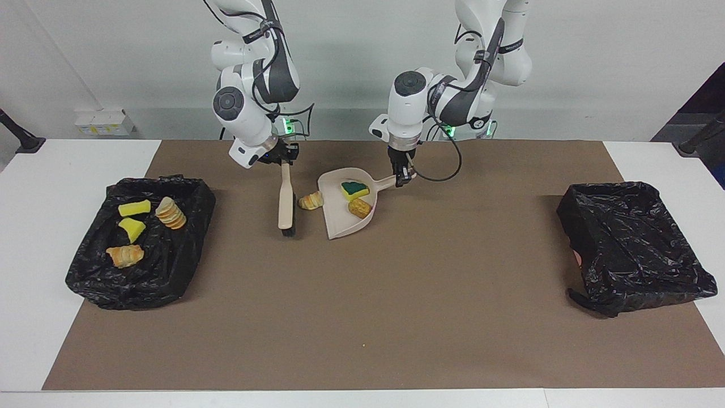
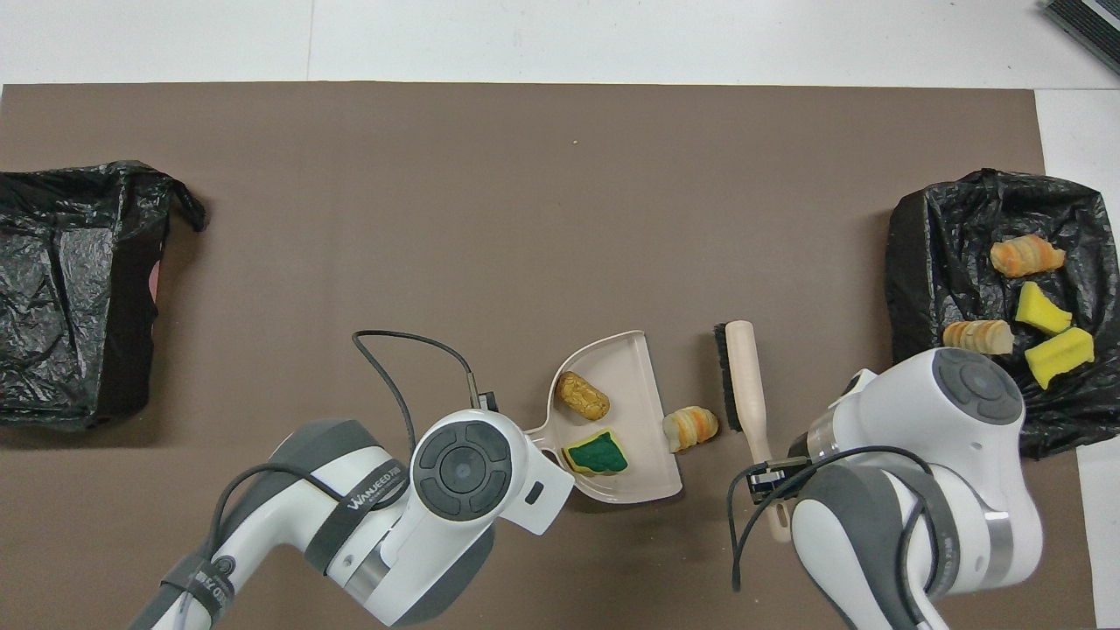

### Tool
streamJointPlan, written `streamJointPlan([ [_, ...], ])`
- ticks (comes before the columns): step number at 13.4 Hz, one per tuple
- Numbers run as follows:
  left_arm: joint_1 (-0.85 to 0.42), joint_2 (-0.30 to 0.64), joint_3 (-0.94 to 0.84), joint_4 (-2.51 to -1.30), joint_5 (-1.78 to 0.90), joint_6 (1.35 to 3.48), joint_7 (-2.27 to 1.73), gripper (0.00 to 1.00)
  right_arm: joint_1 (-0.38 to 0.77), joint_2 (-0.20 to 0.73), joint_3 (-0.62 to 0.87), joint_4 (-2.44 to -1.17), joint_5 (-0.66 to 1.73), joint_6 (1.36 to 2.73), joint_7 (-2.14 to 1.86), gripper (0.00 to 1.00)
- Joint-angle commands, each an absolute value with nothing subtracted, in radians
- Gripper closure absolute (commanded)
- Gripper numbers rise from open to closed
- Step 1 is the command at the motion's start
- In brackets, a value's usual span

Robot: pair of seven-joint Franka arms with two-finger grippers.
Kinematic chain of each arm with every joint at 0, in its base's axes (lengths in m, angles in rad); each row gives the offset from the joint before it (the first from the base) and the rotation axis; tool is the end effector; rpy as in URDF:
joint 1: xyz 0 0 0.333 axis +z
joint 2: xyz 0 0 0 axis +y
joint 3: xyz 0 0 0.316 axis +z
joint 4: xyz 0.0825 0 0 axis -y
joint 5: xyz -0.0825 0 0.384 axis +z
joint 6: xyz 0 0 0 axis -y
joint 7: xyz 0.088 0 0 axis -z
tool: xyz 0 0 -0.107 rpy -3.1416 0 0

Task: Sweep and dump trash in bin
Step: 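Brush the last roll into the dustpan with the right gripper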

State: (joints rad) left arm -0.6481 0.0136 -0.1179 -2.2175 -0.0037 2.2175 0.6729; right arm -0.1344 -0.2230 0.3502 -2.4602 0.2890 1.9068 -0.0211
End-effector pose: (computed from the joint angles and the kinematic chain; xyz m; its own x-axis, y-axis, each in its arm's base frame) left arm 0.3799 -0.3655 0.3693 0.1337 -0.9910 -0.0077 -0.9909 -0.1338 0.0120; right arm 0.4006 0.1070 0.3524 0.9369 0.0958 -0.3361 0.0452 -0.9868 -0.1554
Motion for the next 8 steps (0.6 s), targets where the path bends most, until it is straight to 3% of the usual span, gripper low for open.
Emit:
streamJointPlan([
  [1,-0.670,0.018,-0.103,-2.204,-0.003,2.192,0.684,1.00,-0.117,-0.252,0.367,-2.555,0.268,1.997,-0.044,1.00],
  [5,-0.670,0.017,-0.103,-2.206,-0.003,2.194,0.669,1.00,0.067,-0.232,0.368,-2.528,0.293,2.017,0.108,1.00],
  [8,-0.670,0.015,-0.101,-2.204,-0.003,2.184,0.626,1.00,0.152,-0.155,0.368,-2.398,0.362,1.994,0.228,1.00],
])
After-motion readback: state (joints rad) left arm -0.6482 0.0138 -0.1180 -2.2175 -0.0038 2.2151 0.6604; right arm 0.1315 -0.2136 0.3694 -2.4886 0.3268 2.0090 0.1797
